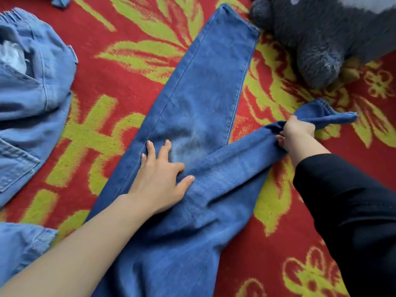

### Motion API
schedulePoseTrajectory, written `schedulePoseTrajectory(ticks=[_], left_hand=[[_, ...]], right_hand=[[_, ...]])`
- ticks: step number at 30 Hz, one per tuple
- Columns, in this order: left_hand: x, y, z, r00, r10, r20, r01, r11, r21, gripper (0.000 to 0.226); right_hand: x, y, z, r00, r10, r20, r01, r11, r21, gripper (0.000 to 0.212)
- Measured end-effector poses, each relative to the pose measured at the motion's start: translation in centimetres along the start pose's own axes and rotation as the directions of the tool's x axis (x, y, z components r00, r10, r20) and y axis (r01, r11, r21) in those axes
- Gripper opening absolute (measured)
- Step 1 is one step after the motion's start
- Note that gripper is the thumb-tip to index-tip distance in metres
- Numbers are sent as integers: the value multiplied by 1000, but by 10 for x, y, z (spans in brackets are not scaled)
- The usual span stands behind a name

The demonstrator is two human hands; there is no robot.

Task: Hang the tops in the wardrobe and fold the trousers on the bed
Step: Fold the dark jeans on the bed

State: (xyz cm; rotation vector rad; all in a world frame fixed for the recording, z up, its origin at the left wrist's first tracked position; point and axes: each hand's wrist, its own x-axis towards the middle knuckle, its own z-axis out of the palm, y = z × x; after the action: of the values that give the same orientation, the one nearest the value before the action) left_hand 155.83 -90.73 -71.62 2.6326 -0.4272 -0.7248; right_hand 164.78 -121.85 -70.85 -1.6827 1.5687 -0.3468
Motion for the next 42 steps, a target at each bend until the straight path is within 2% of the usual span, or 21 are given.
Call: schedulePoseTrajectory(ticks=[4, 6, 7, 10, 12, 14, 16, 18, 20, 21, 23, 25, 27, 29, 31, 32, 33, 35, 38, 40, 42], left_hand=[[3, -2, -10, 999, -30, -13, 27, 982, -188, 28], [3, -8, -21, 990, -54, -129, 6, 936, -352, 28], [2, -12, -28, 975, -76, -208, -17, 910, -415, 27], [-2, -26, -44, 910, -169, -377, -62, 846, -529, 18], [2, -40, -50, 871, -232, -432, -51, 834, -550, 22], [10, -58, -50, 860, -284, -423, 11, 841, -542, 17], [19, -76, -43, 885, -304, -353, 81, 846, -526, 9], [23, -88, -32, 920, -274, -282, 91, 846, -526, 3], [27, -91, -22, 927, -248, -281, 67, 847, -528, 6], [28, -91, -20, 924, -244, -295, 54, 846, -530, 8], [30, -91, -18, 914, -253, -316, 50, 846, -531, 9], [32, -92, -18, 913, -260, -314, 59, 847, -529, 9], [33, -92, -20, 918, -265, -296, 69, 841, -537, 14], [32, -92, -22, 924, -262, -279, 69, 832, -551, 21], [33, -93, -25, 928, -264, -264, 79, 829, -553, 22], [33, -93, -27, 930, -269, -252, 92, 831, -548, 21], [33, -93, -28, 932, -271, -242, 103, 836, -540, 20], [34, -92, -30, 933, -275, -231, 121, 847, -517, 18], [35, -89, -32, 931, -295, -217, 152, 851, -503, 15], [34, -90, -35, 933, -300, -201, 162, 845, -509, 19], [30, -93, -37, 938, -298, -178, 166, 837, -522, 29]], right_hand=[[0, -22, -17, 956, -257, -141, 249, 966, -71, 37], [-10, -51, -21, 909, -373, -183, 365, 928, -80, 26], [-18, -71, -20, 894, -411, -180, 401, 912, -88, 17], [-42, -127, -1, 861, -492, -127, 481, 870, -112, 28], [-63, -158, 25, 820, -570, -51, 567, 821, -68, 23], [-83, -173, 59, 754, -647, 115, 653, 757, -26, 22], [-97, -165, 97, 653, -642, 401, 702, 712, -4, 27], [-104, -131, 129, 519, -519, 679, 778, 616, -123, 37], [-104, -85, 149, 454, -351, 819, 856, 428, -291, 61], [-107, -68, 150, 462, -326, 825, 867, 361, -343, 68], [-106, -53, 153, 464, -357, 811, 875, 328, -356, 71], [-100, -56, 150, 441, -386, 810, 872, 398, -285, 68], [-90, -61, 138, 450, -517, 729, 843, 514, -156, 62], [-78, -56, 119, 610, -635, 475, 771, 614, -170, 57], [-67, -44, 100, 776, -556, 298, 630, 698, -339, 58], [-64, -38, 92, 821, -477, 312, 570, 704, -423, 58], [-62, -33, 88, 826, -417, 380, 561, 677, -476, 54], [-62, -32, 89, 782, -448, 433, 618, 646, -448, 46], [-63, -27, 91, 762, -502, 410, 630, 723, -284, 42], [-66, -18, 89, 757, -471, 453, 598, 778, -191, 58], [-74, -5, 76, 762, -420, 493, 564, 804, -186, 70]])
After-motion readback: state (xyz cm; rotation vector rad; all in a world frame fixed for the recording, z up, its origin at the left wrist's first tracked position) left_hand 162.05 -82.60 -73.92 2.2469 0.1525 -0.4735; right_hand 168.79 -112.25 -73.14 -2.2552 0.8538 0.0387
